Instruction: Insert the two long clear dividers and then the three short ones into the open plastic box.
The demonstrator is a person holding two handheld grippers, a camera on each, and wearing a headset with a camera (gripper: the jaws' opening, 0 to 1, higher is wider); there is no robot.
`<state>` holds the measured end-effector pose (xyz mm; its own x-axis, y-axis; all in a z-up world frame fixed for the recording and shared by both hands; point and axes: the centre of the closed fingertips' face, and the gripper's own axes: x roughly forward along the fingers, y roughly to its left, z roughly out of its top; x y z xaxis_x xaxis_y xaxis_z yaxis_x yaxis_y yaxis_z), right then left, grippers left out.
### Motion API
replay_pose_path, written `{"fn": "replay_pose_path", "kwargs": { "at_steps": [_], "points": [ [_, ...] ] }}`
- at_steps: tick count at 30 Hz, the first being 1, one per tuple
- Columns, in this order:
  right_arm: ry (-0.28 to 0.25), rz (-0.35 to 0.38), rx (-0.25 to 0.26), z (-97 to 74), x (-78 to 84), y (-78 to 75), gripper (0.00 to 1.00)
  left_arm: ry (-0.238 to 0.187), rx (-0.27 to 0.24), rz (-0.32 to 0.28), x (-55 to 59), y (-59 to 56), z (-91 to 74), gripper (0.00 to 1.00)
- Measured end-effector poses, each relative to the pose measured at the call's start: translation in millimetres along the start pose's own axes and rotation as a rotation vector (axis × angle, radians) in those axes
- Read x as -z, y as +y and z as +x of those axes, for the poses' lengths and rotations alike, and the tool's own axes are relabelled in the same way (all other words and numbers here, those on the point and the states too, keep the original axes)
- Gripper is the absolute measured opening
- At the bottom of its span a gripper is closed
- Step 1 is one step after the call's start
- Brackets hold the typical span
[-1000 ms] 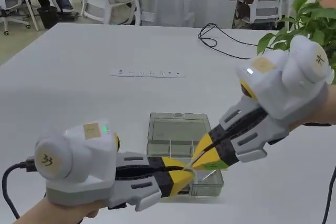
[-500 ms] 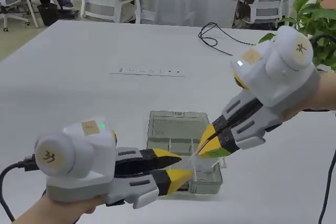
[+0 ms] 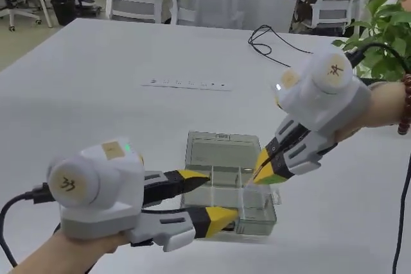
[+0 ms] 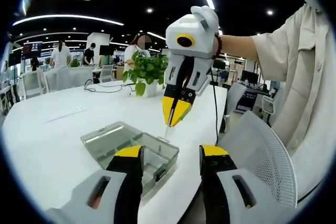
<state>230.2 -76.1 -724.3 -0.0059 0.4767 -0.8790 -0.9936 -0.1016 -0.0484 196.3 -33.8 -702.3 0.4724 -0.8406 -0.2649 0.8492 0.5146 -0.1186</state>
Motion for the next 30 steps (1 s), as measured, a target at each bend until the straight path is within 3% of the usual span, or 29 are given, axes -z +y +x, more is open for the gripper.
{"fn": "replay_pose_path", "kwargs": {
  "at_steps": [11,15,30],
  "points": [
    [0.102,0.032,0.008,14.2,21.8,-20.2,0.02,0.001,-0.043,-0.034,3.0,11.9,-3.6,0.58],
    [0.128,0.041,0.006,20.8,26.1,-26.7,0.02,-0.012,-0.053,-0.076,2.4,18.7,-6.5,0.61],
    [0.179,0.068,-0.003,38.1,37.8,-34.8,0.02,0.035,-0.131,-0.081,15.6,35.9,-9.4,0.76]
  ]
}}
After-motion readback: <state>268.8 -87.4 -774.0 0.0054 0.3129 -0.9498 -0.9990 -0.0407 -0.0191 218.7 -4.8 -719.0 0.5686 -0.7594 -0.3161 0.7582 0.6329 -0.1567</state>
